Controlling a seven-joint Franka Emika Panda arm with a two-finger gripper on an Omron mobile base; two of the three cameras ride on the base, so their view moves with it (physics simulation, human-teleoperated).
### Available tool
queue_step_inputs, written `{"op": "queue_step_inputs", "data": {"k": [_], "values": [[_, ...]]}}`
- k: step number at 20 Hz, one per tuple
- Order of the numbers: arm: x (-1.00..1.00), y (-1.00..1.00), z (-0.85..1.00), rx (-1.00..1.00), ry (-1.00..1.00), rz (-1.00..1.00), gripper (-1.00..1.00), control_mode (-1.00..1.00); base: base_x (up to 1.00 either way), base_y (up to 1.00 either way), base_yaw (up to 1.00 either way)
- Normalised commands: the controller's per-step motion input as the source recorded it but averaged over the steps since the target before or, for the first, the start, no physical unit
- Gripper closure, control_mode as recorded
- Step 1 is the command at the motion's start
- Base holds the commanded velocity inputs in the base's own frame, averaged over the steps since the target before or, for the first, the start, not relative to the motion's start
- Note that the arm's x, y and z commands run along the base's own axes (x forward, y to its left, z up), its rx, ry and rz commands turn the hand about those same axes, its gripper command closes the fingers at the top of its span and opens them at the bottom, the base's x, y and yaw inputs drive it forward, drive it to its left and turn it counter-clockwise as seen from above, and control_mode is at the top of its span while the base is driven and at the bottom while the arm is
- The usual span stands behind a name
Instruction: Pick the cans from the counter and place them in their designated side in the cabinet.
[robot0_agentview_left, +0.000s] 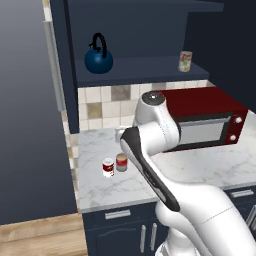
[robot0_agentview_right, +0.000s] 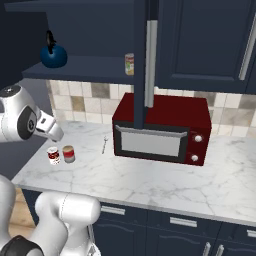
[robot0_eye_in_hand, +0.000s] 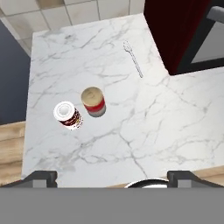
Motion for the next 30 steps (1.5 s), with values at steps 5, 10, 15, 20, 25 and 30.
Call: {"op": "queue_step_inputs", "data": {"k": [5, 10, 15, 20, 25, 30], "values": [[0.00, 0.27, -0.16, 0.00, -0.02, -0.07, -1.00, -1.00, 0.00, 0.00, 0.00], [0.00, 0.24, -0.24, 0.00, -0.03, -0.07, -1.00, -1.00, 0.00, 0.00, 0.00], [0.00, 0.21, -0.24, 0.00, -0.03, -0.07, -1.00, -1.00, 0.00, 0.00, 0.00], [0.00, 0.18, -0.20, 0.00, -0.03, -0.07, -1.00, -1.00, 0.00, 0.00, 0.00], [0.03, 0.21, -0.15, 0.00, -0.03, -0.07, -1.00, -1.00, 0.00, 0.00, 0.00], [0.07, 0.20, -0.11, 0.00, -0.03, -0.08, -1.00, -1.00, 0.00, 0.00, 0.00]]}}
